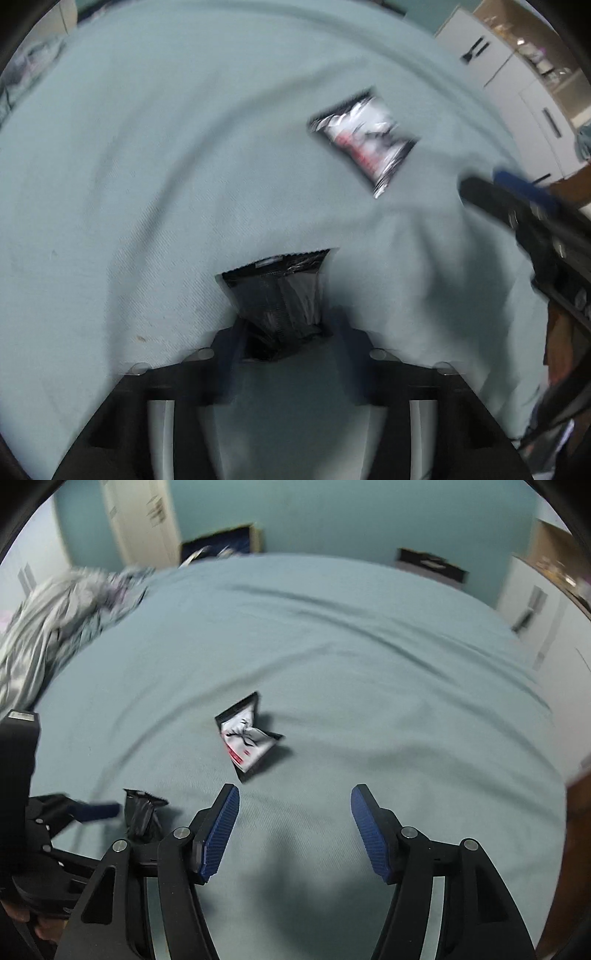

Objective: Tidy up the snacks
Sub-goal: 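Grasp the white deer-print packet with the right tool while the left tool holds the black packet, then lower both packets into the box and open both tools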

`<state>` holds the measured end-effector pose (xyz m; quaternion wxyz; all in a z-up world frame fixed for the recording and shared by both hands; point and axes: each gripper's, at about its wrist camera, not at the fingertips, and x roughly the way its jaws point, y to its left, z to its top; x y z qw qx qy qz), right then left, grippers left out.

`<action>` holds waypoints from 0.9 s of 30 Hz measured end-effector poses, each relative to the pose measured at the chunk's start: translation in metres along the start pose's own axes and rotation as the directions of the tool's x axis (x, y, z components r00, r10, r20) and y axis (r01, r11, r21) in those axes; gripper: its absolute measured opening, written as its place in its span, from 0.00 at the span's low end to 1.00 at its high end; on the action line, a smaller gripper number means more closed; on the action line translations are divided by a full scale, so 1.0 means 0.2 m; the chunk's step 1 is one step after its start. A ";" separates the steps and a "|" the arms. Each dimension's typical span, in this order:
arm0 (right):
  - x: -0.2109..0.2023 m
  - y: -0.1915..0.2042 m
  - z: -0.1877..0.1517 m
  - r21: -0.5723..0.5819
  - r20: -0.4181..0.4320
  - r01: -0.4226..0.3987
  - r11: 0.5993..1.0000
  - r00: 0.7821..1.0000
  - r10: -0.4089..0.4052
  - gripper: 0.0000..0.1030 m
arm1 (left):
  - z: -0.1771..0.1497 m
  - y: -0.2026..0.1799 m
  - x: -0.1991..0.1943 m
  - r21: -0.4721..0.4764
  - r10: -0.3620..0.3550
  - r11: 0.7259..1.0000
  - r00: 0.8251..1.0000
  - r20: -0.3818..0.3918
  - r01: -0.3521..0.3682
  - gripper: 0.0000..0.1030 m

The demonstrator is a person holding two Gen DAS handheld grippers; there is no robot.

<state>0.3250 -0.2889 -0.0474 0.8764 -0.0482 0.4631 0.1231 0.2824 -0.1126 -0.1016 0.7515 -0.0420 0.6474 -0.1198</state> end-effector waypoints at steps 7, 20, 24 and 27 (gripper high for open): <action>0.30 0.33 0.15 -0.247 -0.034 -0.014 0.969 0.999 0.006 0.60 | -0.25 0.14 -0.33 0.061 0.007 0.998 0.995 0.100 -0.013 0.36; -0.23 0.26 -0.17 0.026 0.034 -0.072 0.997 0.997 0.071 0.30 | -1.30 0.19 -0.90 0.255 -0.064 0.967 0.975 0.211 0.009 0.37; -0.69 0.32 -0.44 0.102 0.055 -0.175 0.979 0.984 0.170 0.30 | -1.35 0.14 -0.85 0.265 -0.099 0.964 0.972 0.215 0.040 0.37; -0.92 0.42 -0.64 0.152 0.030 -0.223 0.963 0.975 0.221 0.30 | -1.40 0.12 -0.89 0.310 -0.133 0.949 0.960 0.247 0.051 0.39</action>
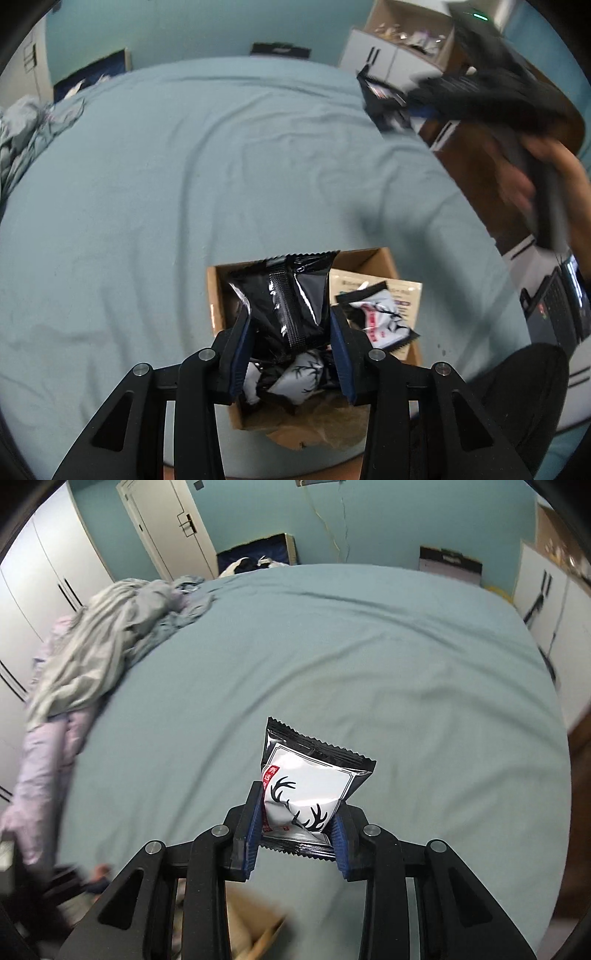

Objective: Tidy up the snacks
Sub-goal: 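Lower both packets into the box and open both tools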

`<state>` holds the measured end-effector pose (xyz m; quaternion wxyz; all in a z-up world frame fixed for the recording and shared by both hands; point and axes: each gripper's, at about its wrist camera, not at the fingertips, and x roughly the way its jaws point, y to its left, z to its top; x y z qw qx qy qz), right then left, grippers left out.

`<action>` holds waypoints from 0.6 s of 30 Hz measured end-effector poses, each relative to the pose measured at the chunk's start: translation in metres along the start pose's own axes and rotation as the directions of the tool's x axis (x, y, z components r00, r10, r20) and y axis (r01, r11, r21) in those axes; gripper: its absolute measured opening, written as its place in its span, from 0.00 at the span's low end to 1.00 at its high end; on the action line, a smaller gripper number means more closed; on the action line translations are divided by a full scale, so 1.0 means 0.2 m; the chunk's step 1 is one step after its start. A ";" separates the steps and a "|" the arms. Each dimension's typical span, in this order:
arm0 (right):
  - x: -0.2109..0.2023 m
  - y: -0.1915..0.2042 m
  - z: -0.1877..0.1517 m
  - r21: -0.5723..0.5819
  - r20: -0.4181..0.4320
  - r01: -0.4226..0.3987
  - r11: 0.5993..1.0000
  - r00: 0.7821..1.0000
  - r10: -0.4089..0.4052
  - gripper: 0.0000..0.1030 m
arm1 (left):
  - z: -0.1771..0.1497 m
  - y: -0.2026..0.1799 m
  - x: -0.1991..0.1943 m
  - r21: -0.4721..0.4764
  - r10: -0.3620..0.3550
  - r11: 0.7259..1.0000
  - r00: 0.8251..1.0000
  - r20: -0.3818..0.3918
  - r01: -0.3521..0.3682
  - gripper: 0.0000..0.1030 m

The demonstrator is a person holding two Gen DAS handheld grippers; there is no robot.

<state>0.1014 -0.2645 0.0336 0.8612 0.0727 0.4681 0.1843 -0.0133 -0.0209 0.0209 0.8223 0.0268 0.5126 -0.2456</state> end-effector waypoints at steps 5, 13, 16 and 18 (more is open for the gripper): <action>-0.11 0.20 -0.28 0.031 -0.002 -0.058 0.998 0.998 0.058 0.30 | 0.00 0.05 -0.09 -0.005 0.080 0.997 0.982 0.171 -0.081 0.91; 0.07 0.30 -0.35 0.080 -0.085 -0.038 0.996 0.995 0.045 0.31 | 0.01 0.22 -0.12 -0.153 0.229 0.967 0.955 0.189 -0.202 0.90; 0.10 0.33 -0.34 0.075 -0.085 0.007 0.997 0.996 0.000 0.31 | 0.03 0.25 -0.07 -0.173 0.221 0.966 0.961 0.164 -0.192 0.90; 0.16 0.36 -0.31 0.084 -0.078 0.048 0.995 0.996 -0.041 0.32 | 0.02 0.27 -0.07 -0.183 0.224 0.964 0.961 0.161 -0.194 0.90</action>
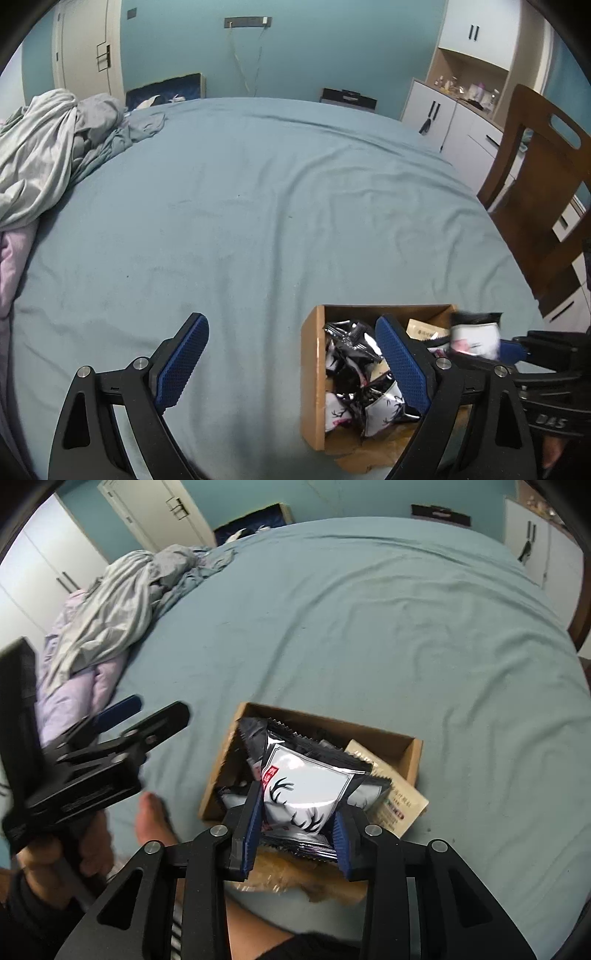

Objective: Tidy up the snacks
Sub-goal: 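Lower both packets into the box and open both tools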

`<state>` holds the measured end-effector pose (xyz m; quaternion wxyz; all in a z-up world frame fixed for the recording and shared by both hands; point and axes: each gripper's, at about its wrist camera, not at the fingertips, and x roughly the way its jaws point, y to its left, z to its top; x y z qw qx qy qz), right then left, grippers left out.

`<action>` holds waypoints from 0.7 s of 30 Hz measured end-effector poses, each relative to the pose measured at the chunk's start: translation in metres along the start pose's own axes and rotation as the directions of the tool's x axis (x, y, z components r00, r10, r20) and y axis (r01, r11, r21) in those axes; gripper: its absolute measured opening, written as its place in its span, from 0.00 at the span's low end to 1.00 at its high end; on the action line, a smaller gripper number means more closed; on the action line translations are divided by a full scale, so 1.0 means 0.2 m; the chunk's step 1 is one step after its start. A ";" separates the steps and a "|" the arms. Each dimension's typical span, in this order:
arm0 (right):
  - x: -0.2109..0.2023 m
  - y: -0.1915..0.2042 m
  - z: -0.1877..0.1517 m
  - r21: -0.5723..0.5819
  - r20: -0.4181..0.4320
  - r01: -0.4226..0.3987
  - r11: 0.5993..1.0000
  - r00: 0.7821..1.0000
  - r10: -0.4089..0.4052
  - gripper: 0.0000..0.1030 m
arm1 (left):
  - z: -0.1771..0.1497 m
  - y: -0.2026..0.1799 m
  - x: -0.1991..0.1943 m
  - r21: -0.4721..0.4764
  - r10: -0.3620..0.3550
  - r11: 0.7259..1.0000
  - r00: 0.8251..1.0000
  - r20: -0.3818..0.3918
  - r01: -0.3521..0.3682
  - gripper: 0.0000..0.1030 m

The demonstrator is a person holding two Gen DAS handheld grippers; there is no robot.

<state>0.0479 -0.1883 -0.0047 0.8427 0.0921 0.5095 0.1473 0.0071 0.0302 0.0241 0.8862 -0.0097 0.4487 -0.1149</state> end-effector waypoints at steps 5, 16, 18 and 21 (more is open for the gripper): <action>-0.05 -0.02 -0.04 0.058 0.093 0.090 0.994 0.991 -0.095 0.59 | -0.06 -0.03 -0.02 0.057 0.101 0.993 0.995 0.006 -0.101 0.95; -0.12 -0.20 -0.21 0.207 0.252 0.162 0.965 0.944 -0.212 0.83 | -0.09 -0.17 -0.02 0.220 0.157 0.963 0.987 0.021 -0.158 0.96; -0.13 -0.15 -0.22 0.172 0.289 0.226 0.959 0.919 -0.269 0.83 | -0.10 -0.18 -0.03 0.238 0.162 0.957 0.986 0.027 -0.164 0.96; -0.08 0.00 -0.23 0.094 0.303 0.331 0.939 0.889 -0.343 0.83 | -0.10 -0.19 -0.03 0.242 0.155 0.958 0.988 0.022 -0.155 0.96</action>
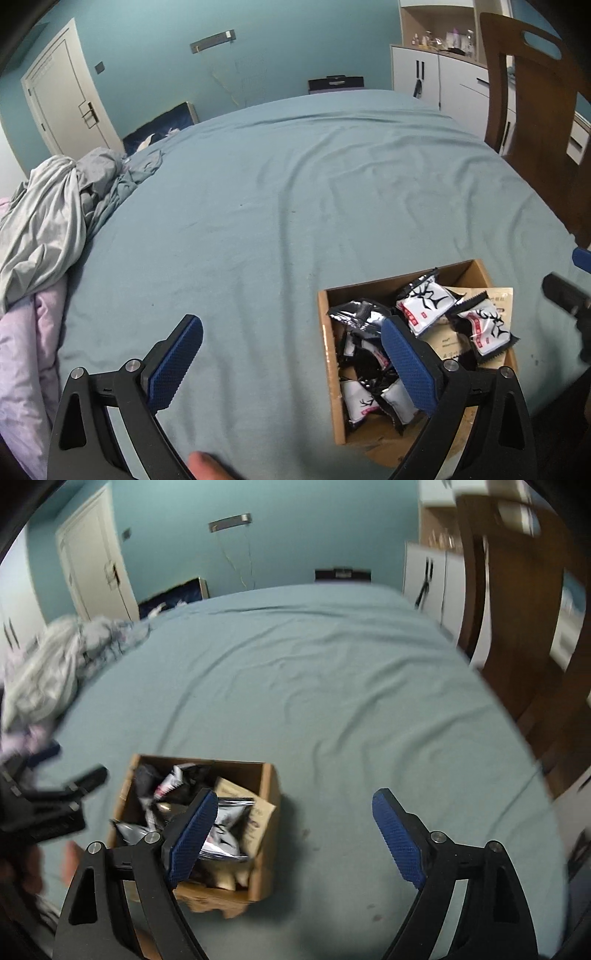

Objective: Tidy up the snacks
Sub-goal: 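Lower both packets into the box and open both tools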

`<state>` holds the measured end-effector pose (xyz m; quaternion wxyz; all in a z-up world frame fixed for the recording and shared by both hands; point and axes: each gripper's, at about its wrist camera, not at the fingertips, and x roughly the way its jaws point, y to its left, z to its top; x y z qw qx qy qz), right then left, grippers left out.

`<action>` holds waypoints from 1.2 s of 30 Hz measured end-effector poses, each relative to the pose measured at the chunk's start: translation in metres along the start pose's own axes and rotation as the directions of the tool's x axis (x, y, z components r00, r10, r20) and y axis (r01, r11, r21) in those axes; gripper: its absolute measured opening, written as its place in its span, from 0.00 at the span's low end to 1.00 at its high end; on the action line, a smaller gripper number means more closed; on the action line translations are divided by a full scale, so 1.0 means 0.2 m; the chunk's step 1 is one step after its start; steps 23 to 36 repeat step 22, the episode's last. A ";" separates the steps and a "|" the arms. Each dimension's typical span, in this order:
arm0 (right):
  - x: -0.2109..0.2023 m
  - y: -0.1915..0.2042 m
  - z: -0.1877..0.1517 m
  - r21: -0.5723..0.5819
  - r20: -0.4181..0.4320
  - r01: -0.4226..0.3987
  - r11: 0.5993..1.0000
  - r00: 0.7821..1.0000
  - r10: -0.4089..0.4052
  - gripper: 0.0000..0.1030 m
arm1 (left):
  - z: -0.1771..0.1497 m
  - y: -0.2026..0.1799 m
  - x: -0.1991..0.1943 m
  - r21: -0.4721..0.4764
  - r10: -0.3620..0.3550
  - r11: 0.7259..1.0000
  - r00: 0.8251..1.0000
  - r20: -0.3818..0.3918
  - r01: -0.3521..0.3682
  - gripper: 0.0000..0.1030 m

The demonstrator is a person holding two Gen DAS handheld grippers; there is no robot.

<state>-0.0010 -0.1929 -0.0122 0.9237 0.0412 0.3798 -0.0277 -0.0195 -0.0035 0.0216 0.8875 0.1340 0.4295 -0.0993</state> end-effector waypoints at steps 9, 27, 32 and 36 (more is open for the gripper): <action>0.01 0.12 -0.06 -0.140 0.006 0.005 0.990 1.000 -0.004 0.83 | 0.00 0.00 0.01 -0.005 0.002 1.000 1.000 0.000 -0.002 0.96; -0.04 -0.14 -0.01 0.022 -0.040 -0.036 0.999 0.999 0.037 0.83 | -0.01 -0.03 0.01 0.031 0.013 0.999 1.000 0.009 -0.013 0.96; -0.04 -0.14 -0.01 0.022 -0.040 -0.036 0.999 0.999 0.037 0.83 | -0.01 -0.03 0.01 0.031 0.013 0.999 1.000 0.009 -0.013 0.96; -0.04 -0.14 -0.01 0.022 -0.040 -0.036 0.999 0.999 0.037 0.83 | -0.01 -0.03 0.01 0.031 0.013 0.999 1.000 0.009 -0.013 0.96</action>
